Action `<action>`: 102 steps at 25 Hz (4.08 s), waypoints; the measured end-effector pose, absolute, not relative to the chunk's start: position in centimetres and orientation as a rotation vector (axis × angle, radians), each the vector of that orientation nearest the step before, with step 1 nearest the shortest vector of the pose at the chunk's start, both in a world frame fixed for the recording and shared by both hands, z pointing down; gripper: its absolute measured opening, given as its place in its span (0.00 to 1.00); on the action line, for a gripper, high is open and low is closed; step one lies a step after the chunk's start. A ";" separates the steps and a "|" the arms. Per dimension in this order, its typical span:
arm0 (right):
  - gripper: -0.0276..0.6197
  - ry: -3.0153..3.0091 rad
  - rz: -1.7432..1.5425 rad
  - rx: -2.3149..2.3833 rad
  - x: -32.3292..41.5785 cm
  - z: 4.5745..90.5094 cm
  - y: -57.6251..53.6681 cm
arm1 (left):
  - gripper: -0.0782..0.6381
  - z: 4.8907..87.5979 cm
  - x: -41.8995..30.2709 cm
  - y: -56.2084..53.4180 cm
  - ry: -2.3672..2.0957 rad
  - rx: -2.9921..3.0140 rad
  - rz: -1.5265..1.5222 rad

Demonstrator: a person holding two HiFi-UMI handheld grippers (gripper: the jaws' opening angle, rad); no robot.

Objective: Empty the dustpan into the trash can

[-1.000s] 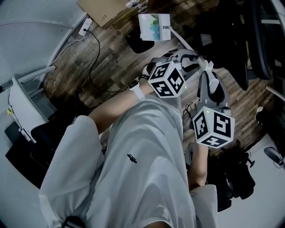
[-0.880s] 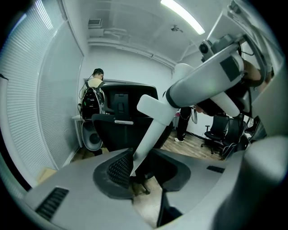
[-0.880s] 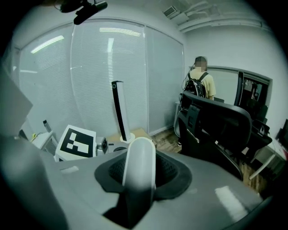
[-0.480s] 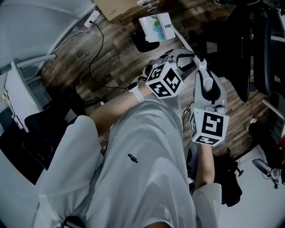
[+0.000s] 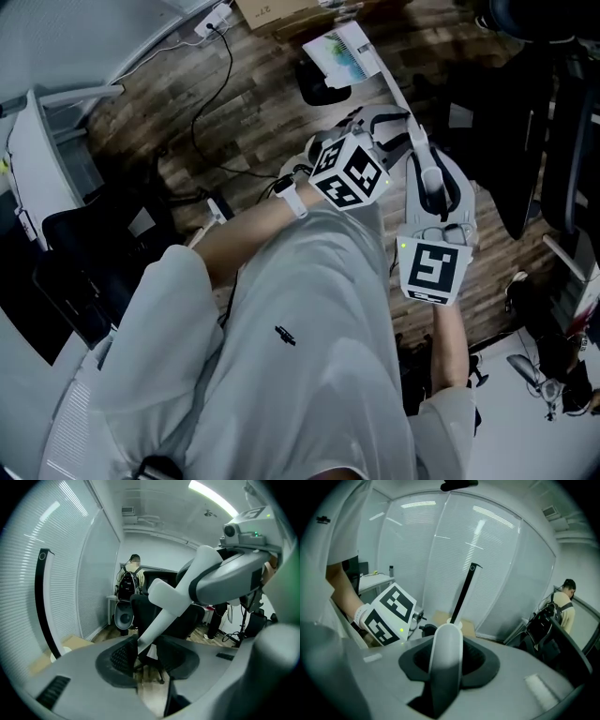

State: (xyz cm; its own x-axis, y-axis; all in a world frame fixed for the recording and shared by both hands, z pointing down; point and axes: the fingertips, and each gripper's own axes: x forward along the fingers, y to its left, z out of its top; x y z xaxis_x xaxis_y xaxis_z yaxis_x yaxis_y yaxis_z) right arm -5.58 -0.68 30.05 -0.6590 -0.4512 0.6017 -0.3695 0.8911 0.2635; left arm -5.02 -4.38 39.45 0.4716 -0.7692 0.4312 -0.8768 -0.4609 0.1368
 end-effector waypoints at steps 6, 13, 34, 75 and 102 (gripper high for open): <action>0.22 -2.348 -0.283 0.440 -6.8 31.1 0.1 | 0.29 40.4 -6.5 -3.8 -1.432 2.337 0.409; 0.22 -2.337 -0.399 0.323 -7.6 31.5 0.7 | 0.29 40.9 -7.7 -3.3 -1.479 2.293 0.389; 0.22 -2.322 -0.695 -0.018 -8.9 33.1 3.8 | 0.30 41.6 -10.3 -1.2 -1.610 2.157 0.386; 0.22 -2.308 -0.885 -0.121 -9.6 31.0 4.8 | 0.30 39.0 -11.9 -0.6 -1.787 2.105 0.334; 0.22 -2.320 -0.672 0.303 -4.1 29.4 2.7 | 0.30 37.3 -5.1 -2.9 -1.540 2.367 0.405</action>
